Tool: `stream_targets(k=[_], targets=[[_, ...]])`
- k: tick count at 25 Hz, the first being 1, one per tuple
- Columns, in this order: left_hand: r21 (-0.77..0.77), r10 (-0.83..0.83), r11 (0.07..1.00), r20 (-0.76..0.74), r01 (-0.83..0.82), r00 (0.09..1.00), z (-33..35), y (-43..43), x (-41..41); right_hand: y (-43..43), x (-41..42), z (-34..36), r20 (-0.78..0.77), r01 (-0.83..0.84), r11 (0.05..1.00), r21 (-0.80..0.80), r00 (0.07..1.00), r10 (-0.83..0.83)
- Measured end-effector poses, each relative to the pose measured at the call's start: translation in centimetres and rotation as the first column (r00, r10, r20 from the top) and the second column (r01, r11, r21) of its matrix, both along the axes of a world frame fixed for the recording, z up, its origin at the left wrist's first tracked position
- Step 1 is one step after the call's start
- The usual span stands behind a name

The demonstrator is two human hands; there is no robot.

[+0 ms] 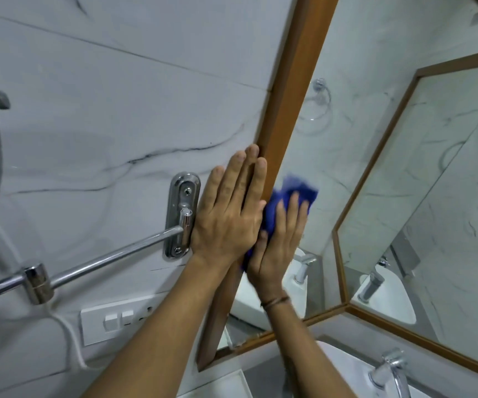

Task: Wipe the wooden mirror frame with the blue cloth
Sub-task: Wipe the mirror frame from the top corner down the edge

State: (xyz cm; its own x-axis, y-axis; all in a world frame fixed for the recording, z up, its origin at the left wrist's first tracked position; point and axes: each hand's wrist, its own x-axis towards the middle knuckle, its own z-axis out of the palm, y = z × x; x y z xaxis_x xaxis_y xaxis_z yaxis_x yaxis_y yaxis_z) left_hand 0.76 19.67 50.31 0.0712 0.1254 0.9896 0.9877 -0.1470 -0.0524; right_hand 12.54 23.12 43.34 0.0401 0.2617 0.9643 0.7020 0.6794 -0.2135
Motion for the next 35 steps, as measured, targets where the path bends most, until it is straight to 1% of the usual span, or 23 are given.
stream_targets(k=[2,4,5,7,9,10,11,12,13,15,17,19,20,22,24,26,29,30,31,32,33,34,35], targets=[[-0.049,0.032,0.998,-0.032,-0.033,0.999,-2.3,-0.5,-0.1,-2.5,0.0,-6.6,0.077,-0.009,0.994,-0.107,0.997,0.017],[-0.072,0.037,0.997,-0.042,-0.040,0.998,-4.5,-0.8,0.0,-2.5,0.3,-7.6,0.138,0.000,0.993,-0.116,0.990,0.016],[-0.067,0.020,0.998,-0.035,-0.023,0.999,-5.4,-0.8,0.0,-1.6,0.6,-6.0,0.148,-0.018,0.997,-0.075,0.989,0.029],[-0.040,0.055,0.998,-0.032,-0.056,0.998,-6.3,-0.1,0.0,1.3,1.1,-0.4,0.117,-0.007,0.996,0.087,0.993,-0.004],[-0.032,0.050,0.998,0.010,-0.049,0.999,-6.2,0.4,0.1,3.9,1.5,4.4,0.042,0.003,0.986,0.165,0.999,-0.011],[-0.022,0.018,1.000,0.017,-0.017,1.000,-5.9,0.2,0.1,4.2,1.4,4.7,0.006,0.015,0.983,0.183,1.000,-0.017],[-0.021,0.010,1.000,0.020,-0.010,1.000,-6.0,0.0,0.2,3.9,1.0,3.3,-0.022,0.007,0.988,0.157,1.000,-0.003],[-0.018,0.017,1.000,0.020,-0.017,1.000,-6.0,-0.1,0.3,3.0,0.6,0.4,-0.025,-0.010,0.996,0.093,1.000,0.012],[-0.023,0.019,1.000,0.025,-0.018,1.000,-6.1,-0.2,0.3,1.5,0.3,-3.6,0.006,-0.015,1.000,0.002,1.000,0.015],[-0.029,0.006,1.000,0.012,-0.006,1.000,-6.3,-0.2,0.2,-2.1,0.8,-12.0,0.140,-0.008,0.988,-0.154,0.990,0.030],[-0.028,0.033,0.999,0.011,-0.033,0.999,-6.5,0.0,0.1,-3.9,1.4,-16.4,0.254,0.028,0.978,-0.208,0.967,0.026],[-0.029,0.006,1.000,0.037,-0.005,0.999,-6.5,-0.1,0.1,-2.6,1.5,-14.0,0.254,-0.009,0.983,-0.183,0.966,0.056],[-0.028,0.011,1.000,0.025,-0.010,1.000,-6.4,0.0,0.2,-1.3,1.4,-11.2,0.214,-0.021,0.992,-0.121,0.976,0.047],[-0.049,0.038,0.998,0.030,-0.036,0.999,-6.3,-0.1,0.2,1.7,1.1,-4.7,0.082,-0.008,1.000,-0.006,0.997,0.009],[-0.062,0.024,0.998,0.039,-0.021,0.999,-6.4,-0.4,0.2,3.3,1.0,-1.1,0.010,0.026,0.997,0.069,1.000,-0.027],[-0.071,0.052,0.996,0.018,-0.051,0.998,-6.6,-0.5,0.1,2.3,0.8,-2.9,0.024,0.021,0.999,0.046,0.999,-0.022],[-0.098,0.036,0.994,-0.021,-0.038,0.999,-7.2,-0.6,-0.3,-2.3,1.1,-11.4,0.178,-0.005,0.989,-0.148,0.983,0.031],[-0.093,0.044,0.995,-0.031,-0.046,0.999,-7.5,-0.7,-0.2,-3.5,1.5,-13.2,0.212,-0.001,0.981,-0.196,0.976,0.044],[-0.080,0.046,0.996,-0.039,-0.049,0.998,-7.5,-0.3,-0.1,-3.4,1.6,-13.5,0.219,-0.017,0.979,-0.202,0.974,0.062],[-0.081,0.029,0.996,-0.027,-0.031,0.999,-7.7,-0.1,-0.2,-2.8,1.6,-12.4,0.217,-0.034,0.983,-0.179,0.974,0.073],[-0.070,0.034,0.997,-0.014,-0.034,0.999,-7.7,-0.1,-0.3,-1.9,1.5,-9.7,0.203,-0.034,0.994,-0.102,0.978,0.055],[-0.057,0.058,0.997,-0.022,-0.060,0.998,-7.2,0.0,-0.4,-0.6,1.2,-5.8,0.195,-0.035,0.999,-0.015,0.980,0.037],[-0.073,0.056,0.996,-0.021,-0.057,0.998,-7.1,0.0,-0.4,0.8,1.3,-2.4,0.140,-0.020,0.999,0.043,0.990,0.014]])
